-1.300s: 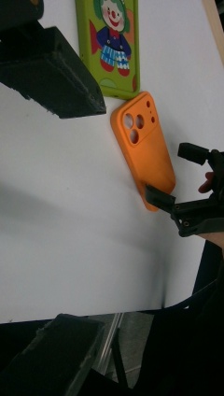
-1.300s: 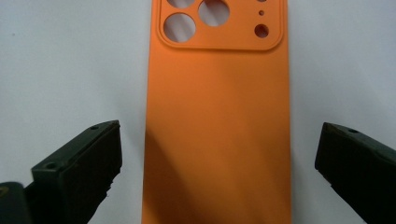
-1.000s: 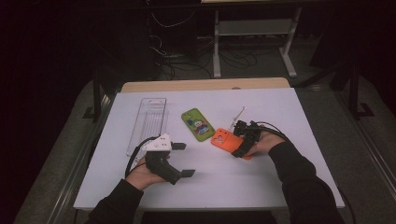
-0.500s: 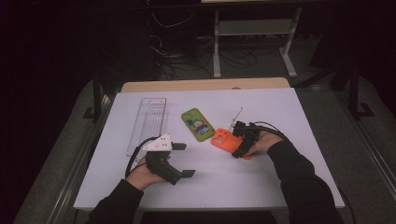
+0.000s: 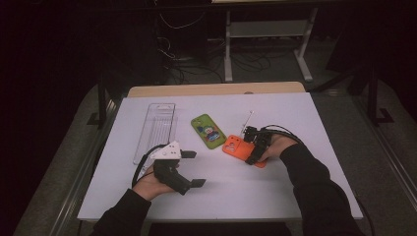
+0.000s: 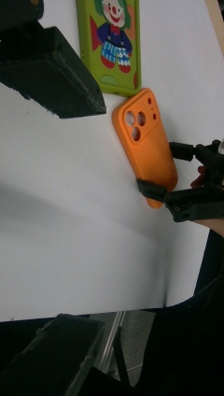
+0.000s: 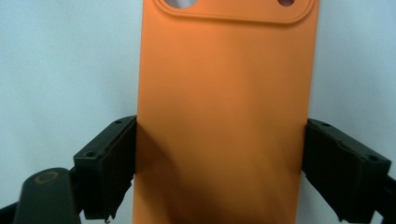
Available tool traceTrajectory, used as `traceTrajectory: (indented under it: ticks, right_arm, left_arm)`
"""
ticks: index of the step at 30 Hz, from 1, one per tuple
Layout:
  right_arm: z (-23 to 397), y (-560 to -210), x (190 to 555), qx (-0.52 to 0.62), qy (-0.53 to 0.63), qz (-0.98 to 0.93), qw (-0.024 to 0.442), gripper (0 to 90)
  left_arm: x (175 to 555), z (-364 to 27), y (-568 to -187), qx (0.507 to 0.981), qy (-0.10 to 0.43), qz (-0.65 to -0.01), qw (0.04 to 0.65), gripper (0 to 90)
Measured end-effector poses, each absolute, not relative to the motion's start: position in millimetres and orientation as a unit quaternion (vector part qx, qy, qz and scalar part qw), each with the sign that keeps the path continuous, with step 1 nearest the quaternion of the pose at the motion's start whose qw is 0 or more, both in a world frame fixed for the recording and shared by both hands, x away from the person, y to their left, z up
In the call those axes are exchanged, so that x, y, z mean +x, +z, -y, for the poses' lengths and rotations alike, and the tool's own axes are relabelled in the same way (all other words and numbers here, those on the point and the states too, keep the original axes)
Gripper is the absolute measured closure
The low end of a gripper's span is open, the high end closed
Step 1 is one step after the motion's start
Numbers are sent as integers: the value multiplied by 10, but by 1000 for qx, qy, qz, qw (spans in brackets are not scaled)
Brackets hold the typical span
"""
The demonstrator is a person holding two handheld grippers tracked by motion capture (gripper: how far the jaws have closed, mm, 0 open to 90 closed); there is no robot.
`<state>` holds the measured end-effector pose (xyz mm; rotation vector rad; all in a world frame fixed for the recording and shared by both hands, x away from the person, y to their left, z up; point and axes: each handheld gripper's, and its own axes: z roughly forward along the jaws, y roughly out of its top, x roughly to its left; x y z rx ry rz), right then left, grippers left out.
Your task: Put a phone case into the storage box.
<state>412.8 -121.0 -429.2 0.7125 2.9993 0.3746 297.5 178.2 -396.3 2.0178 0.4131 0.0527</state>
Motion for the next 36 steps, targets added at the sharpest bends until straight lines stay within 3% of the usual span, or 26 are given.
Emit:
traceTrajectory:
  ticks: [12, 23, 36]
  right_arm:
    - [1232, -4269, 4110, 228, 118, -966, 28, 153]
    - [1419, -4022, 4015, 221, 177, -959, 27, 153]
    - [1548, -3839, 3890, 214, 207, -954, 33, 153]
  left_arm:
    - [2980, -1801, -3953, 842, 22, -171, 512, 0]
    - [3097, -1844, -3811, 852, 18, -164, 496, 0]
    - [3365, -1589, -3660, 867, 0, -130, 481, 0]
